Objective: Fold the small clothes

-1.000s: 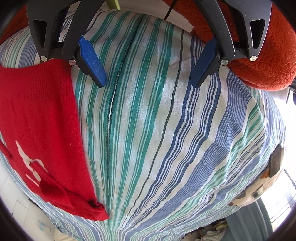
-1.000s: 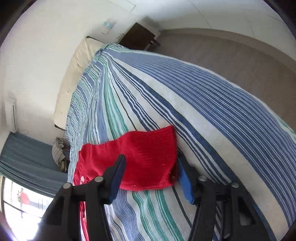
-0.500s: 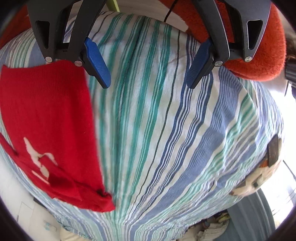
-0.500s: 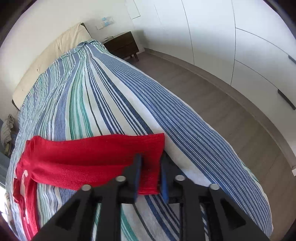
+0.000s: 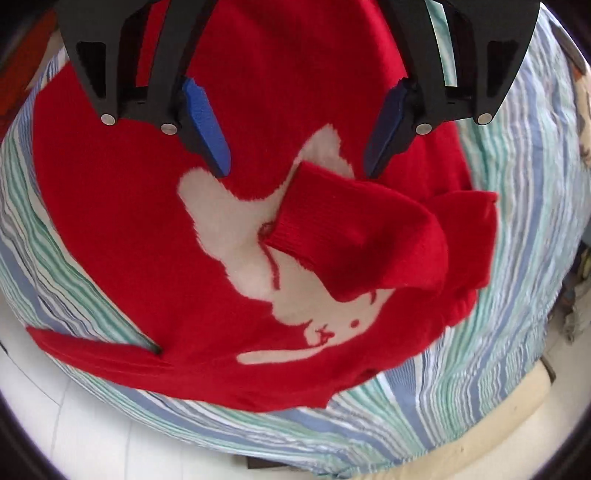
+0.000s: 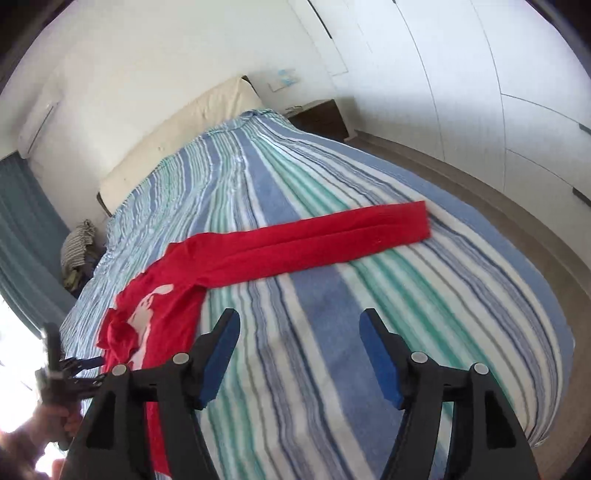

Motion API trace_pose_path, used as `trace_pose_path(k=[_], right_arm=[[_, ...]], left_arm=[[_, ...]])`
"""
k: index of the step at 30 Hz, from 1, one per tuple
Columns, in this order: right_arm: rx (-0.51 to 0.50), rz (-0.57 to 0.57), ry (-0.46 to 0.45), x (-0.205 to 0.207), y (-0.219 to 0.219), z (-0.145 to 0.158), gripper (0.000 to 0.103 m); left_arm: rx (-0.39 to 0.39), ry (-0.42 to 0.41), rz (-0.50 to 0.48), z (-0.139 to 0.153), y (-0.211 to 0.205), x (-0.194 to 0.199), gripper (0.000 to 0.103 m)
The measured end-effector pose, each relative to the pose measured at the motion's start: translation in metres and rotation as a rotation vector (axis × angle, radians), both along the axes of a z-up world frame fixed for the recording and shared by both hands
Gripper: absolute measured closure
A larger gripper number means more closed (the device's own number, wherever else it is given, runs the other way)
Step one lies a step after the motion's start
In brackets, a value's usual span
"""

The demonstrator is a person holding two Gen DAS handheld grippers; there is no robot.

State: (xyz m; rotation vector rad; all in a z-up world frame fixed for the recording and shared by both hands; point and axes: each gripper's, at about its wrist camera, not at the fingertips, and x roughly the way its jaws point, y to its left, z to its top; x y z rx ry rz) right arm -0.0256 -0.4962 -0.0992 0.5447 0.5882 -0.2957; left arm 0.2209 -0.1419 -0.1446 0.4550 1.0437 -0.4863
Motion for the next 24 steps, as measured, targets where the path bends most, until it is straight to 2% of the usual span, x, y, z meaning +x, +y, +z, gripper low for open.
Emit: trace_pose_path(k=[2, 3, 4, 5, 7, 8, 10, 13, 18, 24], right_arm=[[0.009, 0.03, 0.011, 0.0, 0.019, -0.009, 0.034], [0.022, 0.05, 0.027, 0.003, 0.023, -0.012, 0.034], [0.034, 0.066, 0.03, 0.004, 0.025, -0.015, 0.034], [0.031, 0.076, 0.033, 0.009, 0.026, -0.015, 0.034], [0.007, 0.09, 0.047, 0.011, 0.03, -0.017, 0.034], [0.006, 0.099, 0.052, 0.011, 0.031, -0.018, 0.034], [0.004, 0.111, 0.063, 0.014, 0.033, -0.021, 0.034], [0.002, 0.127, 0.065, 0.018, 0.036, -0.024, 0.034], [0.002, 0.165, 0.089, 0.027, 0.045, -0.031, 0.034], [-0.057, 0.197, 0.115, 0.029, 0.059, -0.032, 0.034]], left_arm=[[0.013, 0.001, 0.018, -0.015, -0.006, 0.011, 0.03], [-0.002, -0.004, 0.02, -0.019, -0.005, 0.012, 0.051], [-0.026, -0.001, 0.03, -0.018, -0.001, 0.015, 0.097], [-0.051, 0.01, 0.062, -0.013, 0.007, 0.018, 0.096], [-0.193, 0.008, 0.126, 0.011, 0.038, 0.015, 0.098], [-0.235, -0.01, 0.156, 0.026, 0.056, 0.01, 0.099], [-0.291, -0.061, 0.226, 0.053, 0.102, 0.0, 0.099], [-0.356, -0.069, 0.377, 0.073, 0.183, 0.002, 0.099], [-0.27, -0.105, 0.627, 0.061, 0.291, 0.022, 0.099], [-0.163, -0.146, 0.887, 0.025, 0.355, 0.033, 0.1]])
